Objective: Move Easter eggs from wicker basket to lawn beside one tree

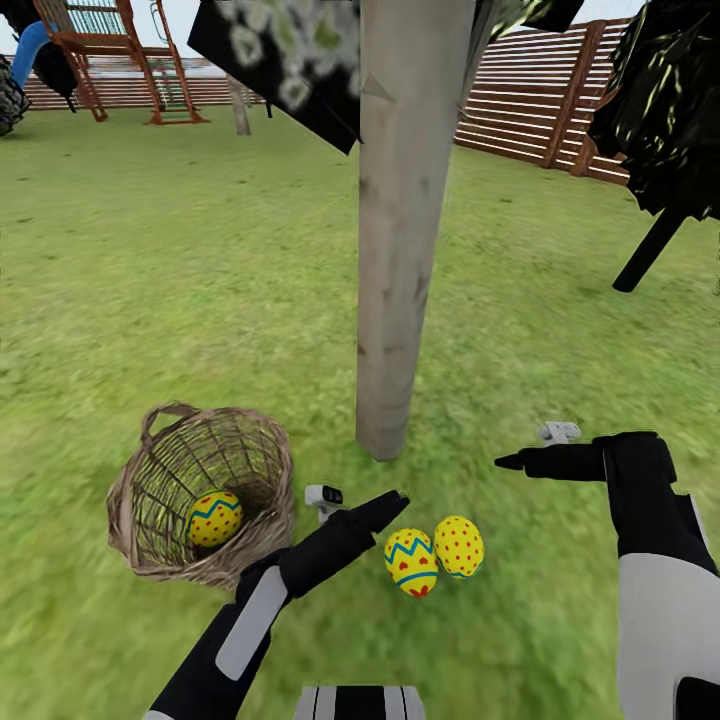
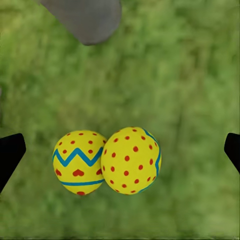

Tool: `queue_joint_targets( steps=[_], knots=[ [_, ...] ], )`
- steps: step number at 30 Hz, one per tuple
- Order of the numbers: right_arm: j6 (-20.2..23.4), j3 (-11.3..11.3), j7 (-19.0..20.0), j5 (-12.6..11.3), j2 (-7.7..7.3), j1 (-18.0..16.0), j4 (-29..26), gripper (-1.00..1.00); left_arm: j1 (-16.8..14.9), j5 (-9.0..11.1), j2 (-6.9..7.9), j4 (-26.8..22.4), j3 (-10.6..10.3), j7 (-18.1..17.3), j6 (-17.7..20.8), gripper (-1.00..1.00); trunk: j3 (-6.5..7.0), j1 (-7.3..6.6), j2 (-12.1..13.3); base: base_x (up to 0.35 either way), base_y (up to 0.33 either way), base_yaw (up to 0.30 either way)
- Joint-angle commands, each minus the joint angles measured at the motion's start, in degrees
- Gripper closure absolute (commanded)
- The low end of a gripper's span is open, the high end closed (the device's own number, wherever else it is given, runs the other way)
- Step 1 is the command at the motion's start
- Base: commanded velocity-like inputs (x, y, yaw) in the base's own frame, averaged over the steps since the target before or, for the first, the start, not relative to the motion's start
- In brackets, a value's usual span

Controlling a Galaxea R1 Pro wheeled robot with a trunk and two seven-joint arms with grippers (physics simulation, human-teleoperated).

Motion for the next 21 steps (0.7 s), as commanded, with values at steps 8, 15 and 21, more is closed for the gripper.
queue_joint_targets(
  steps=[8,15,21],
  knots=[
    [-0.07,0.01,0.54,0.55,0.01,-0.04,-0.05,-1.0,-0.03,0.74,0.02,-0.06,-0.1,-0.1,0.5,-1.0,-0.04,-0.05,-0.02,-0.264,0.045,0.0],
    [-0.15,0.08,0.53,0.55,-0.04,-0.04,-0.81,-1.0,-0.02,0.83,0.03,-0.2,-0.11,-0.64,0.19,-1.0,-0.04,-0.05,-0.02,-0.005,0.001,0.0],
    [-0.09,0.26,0.59,0.64,0.01,-0.04,-1.0,-1.0,0.01,0.83,0.04,-0.19,-0.11,-0.65,0.24,-1.0,-0.04,-0.05,-0.02,0.0,0.0,0.0]
  ],
)
